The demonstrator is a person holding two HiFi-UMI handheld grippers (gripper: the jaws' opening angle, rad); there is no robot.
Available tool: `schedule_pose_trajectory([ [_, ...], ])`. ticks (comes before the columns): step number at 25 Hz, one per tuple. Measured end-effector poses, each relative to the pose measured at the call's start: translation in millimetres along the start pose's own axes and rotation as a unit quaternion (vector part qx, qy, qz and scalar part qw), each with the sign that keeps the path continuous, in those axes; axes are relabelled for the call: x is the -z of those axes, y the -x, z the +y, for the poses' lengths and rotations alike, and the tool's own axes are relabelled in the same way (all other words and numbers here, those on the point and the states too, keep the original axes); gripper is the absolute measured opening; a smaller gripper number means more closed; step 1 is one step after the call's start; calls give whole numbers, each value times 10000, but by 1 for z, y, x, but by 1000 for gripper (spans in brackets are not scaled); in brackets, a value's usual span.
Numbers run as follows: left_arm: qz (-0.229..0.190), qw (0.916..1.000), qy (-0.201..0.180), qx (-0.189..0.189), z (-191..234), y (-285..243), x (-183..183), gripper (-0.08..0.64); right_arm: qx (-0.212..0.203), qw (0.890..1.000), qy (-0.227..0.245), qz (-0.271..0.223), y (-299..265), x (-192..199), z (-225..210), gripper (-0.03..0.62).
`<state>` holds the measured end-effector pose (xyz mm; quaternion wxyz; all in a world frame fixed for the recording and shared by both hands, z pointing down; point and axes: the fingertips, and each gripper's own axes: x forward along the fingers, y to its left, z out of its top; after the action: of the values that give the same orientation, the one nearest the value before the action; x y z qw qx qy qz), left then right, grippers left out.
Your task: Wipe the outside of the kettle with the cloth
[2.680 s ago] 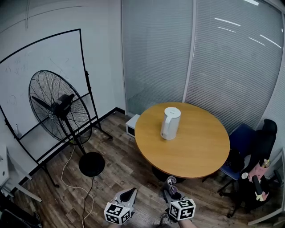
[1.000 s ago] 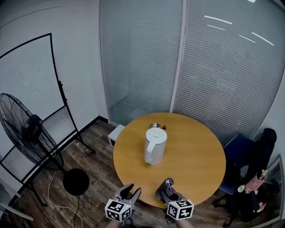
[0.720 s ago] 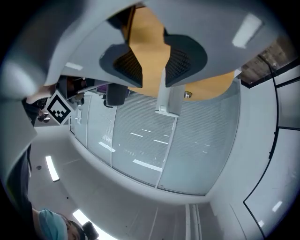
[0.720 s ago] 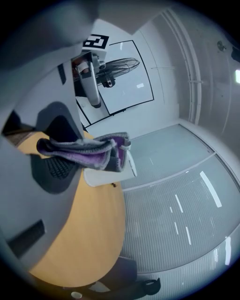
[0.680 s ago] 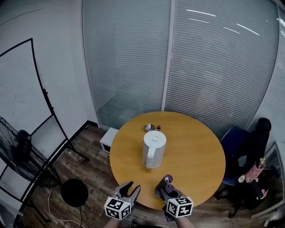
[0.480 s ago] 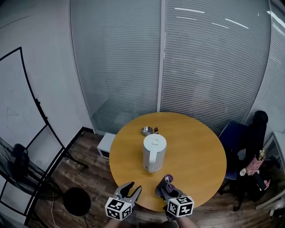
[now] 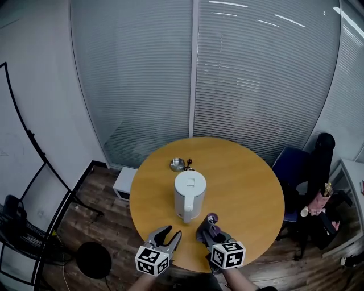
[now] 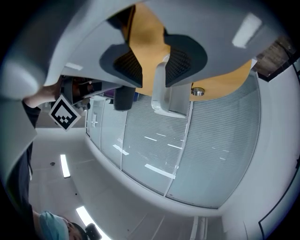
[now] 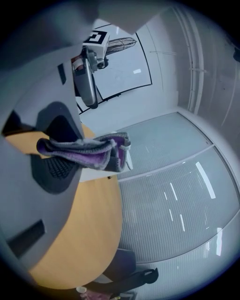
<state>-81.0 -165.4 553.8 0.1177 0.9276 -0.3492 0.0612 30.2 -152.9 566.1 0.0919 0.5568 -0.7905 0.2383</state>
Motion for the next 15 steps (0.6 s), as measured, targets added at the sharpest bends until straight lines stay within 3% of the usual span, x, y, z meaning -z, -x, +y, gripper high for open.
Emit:
schedule_pose_trajectory([
  [15,98,9994,-170,-299,14,-72,-21,183,-538,9983,-98,-200,-43,-63,-27,58],
])
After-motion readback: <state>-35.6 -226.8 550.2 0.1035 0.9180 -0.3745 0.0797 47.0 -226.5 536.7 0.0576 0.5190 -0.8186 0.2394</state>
